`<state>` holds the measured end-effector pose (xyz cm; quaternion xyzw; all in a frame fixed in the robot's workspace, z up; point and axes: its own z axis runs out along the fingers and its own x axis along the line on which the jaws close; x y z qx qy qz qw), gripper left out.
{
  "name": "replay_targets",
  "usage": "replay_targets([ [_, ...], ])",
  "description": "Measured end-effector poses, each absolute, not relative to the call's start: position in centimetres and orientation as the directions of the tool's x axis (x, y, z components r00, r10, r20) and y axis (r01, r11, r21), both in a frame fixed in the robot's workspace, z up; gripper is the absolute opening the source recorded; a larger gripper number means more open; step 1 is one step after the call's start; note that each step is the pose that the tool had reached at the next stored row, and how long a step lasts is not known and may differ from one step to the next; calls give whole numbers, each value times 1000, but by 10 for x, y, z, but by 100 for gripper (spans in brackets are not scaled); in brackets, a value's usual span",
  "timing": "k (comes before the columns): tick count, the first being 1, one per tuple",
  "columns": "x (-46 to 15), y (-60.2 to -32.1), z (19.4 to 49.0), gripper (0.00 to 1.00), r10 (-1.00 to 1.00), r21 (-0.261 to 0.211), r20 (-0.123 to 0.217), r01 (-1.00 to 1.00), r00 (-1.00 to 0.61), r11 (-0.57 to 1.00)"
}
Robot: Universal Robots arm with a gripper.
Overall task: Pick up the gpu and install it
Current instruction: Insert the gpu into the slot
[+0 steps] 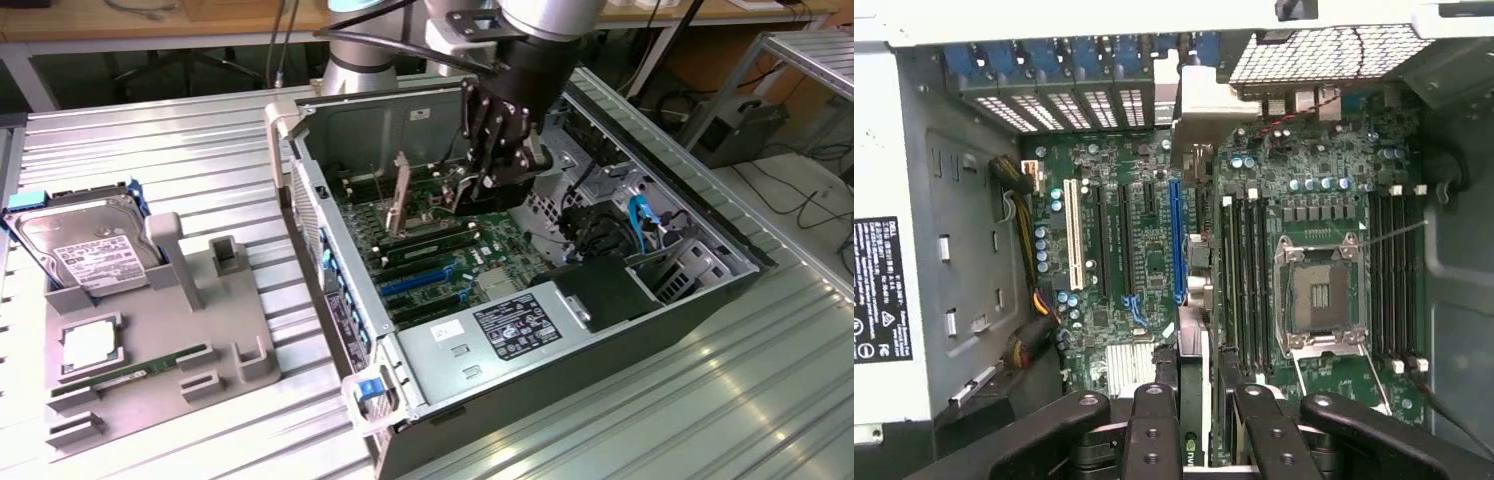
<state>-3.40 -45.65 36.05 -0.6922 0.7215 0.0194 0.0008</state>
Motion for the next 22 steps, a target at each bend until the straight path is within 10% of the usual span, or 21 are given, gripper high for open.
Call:
replay_targets([
  [22,-69,-460,326,26,-1000,27,-28,-1000,8,-9],
])
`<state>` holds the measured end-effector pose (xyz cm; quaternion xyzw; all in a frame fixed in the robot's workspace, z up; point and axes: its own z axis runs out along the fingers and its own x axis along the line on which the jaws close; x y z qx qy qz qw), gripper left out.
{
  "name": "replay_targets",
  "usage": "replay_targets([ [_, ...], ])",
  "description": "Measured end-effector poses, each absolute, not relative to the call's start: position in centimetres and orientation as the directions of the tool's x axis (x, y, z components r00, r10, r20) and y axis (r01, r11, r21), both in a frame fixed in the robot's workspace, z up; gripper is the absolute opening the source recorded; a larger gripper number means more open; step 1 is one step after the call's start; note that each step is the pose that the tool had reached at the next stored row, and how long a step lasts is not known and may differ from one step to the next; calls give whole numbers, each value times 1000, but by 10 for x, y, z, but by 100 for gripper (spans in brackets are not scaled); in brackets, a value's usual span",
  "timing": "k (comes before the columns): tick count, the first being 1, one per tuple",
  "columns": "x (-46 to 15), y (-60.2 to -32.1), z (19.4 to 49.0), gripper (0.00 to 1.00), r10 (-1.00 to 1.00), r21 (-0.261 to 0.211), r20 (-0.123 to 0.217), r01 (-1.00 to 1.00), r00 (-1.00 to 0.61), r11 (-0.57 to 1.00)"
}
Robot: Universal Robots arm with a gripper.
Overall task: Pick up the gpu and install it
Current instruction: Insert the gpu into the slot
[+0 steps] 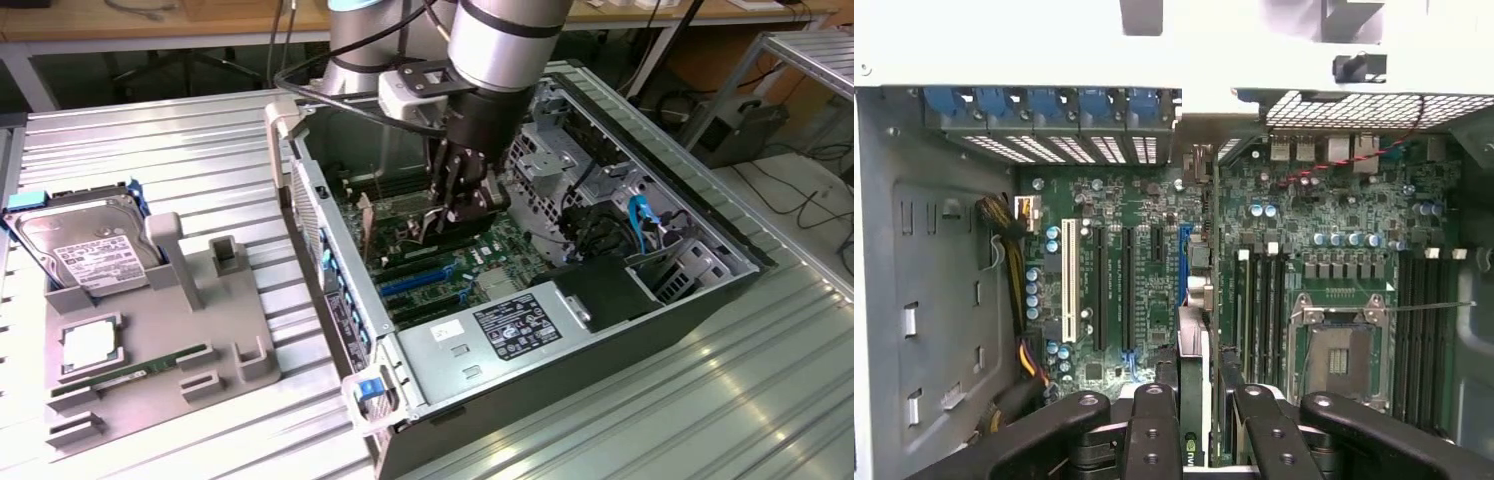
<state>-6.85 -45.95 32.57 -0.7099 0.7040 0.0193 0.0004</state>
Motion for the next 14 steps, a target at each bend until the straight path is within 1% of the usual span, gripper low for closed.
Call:
replay_targets([
  [5,-69,-464,316,26,-1000,27,-28,-1000,5,-6],
  [10,-69,-464,306,26,-998,27,-28,-998,-51,50],
  [14,-70,-466,297,26,-998,27,-28,-998,-53,53],
])
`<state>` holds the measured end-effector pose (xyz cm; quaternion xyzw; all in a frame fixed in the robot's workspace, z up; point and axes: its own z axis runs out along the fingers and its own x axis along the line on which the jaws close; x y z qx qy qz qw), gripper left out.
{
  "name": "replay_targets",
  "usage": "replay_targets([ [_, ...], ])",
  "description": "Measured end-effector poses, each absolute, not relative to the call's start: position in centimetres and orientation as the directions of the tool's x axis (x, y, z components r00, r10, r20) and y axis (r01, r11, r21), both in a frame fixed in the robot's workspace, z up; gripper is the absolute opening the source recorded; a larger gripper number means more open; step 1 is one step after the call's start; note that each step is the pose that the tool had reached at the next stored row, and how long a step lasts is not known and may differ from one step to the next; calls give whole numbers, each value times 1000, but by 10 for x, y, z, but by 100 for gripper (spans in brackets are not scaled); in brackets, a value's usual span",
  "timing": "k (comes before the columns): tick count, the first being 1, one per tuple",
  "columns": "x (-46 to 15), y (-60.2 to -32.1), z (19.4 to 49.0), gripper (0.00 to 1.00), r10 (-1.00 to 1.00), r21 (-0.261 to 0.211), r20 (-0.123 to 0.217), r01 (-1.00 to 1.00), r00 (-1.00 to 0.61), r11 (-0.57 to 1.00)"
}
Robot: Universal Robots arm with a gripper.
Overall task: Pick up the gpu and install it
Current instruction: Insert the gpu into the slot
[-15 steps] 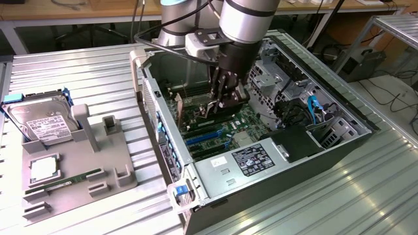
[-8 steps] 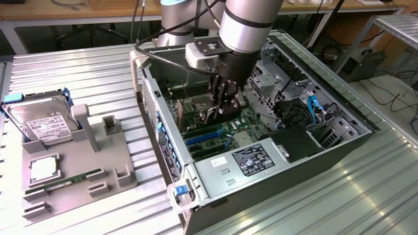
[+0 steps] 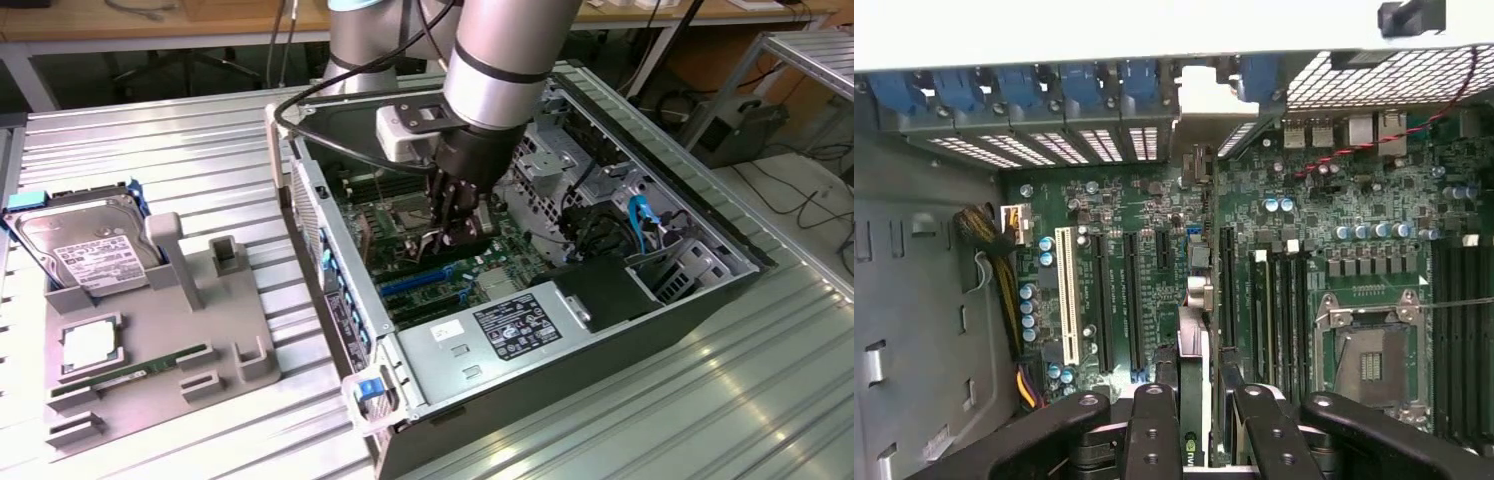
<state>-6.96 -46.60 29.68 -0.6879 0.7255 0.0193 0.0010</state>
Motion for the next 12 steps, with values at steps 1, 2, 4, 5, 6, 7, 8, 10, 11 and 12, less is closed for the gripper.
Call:
replay_targets([
  [1,-70,-467,294,26,-998,27,-28,-998,-54,53],
  [2,-70,-467,292,26,-998,27,-28,-998,-54,53],
  [4,-71,-467,288,26,-998,27,-28,-998,-54,53],
  [5,-72,-467,286,26,-998,27,-28,-998,-53,53],
  [6,-72,-467,284,26,-998,27,-28,-998,-53,53],
  [7,-73,-467,283,26,-998,27,-28,-998,-53,53],
  [8,-73,-467,281,26,-998,27,-28,-998,-53,53],
  [10,-73,-467,281,26,-998,27,-28,-998,-53,53],
  [11,-73,-467,281,26,-998,27,-28,-998,-53,53],
  [12,-73,-467,281,26,-998,27,-28,-998,-53,53],
])
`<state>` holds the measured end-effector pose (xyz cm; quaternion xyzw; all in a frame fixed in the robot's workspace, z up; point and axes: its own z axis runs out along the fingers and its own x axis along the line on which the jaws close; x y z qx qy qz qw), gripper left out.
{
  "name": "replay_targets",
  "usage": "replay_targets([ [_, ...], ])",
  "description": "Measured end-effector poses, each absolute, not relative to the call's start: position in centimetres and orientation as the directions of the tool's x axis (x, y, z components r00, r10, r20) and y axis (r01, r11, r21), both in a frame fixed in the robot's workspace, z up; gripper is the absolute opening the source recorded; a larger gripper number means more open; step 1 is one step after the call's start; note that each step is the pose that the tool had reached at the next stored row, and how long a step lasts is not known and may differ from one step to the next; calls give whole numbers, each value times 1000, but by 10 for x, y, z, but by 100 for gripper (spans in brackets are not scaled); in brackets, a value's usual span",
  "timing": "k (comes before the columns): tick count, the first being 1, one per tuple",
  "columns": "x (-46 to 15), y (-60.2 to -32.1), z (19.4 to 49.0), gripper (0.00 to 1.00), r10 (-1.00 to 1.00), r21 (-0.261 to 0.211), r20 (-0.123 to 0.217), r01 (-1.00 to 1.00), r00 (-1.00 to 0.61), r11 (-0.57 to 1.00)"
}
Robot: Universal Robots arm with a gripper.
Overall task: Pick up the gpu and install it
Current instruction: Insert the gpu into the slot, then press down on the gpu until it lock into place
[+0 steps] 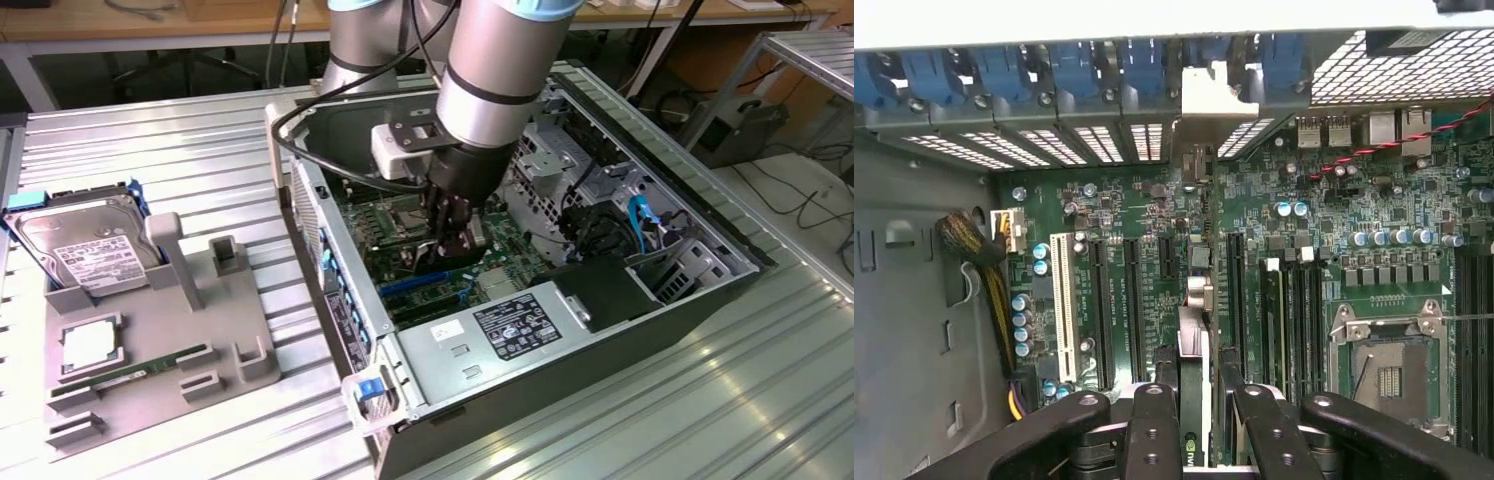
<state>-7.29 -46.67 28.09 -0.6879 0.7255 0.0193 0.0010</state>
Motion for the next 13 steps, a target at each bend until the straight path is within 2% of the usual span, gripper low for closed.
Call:
replay_targets([
  [9,-77,-466,268,26,-1000,24,-29,-1000,-5,5],
  [13,-81,-462,261,26,-998,23,-55,-1000,-7,6],
])
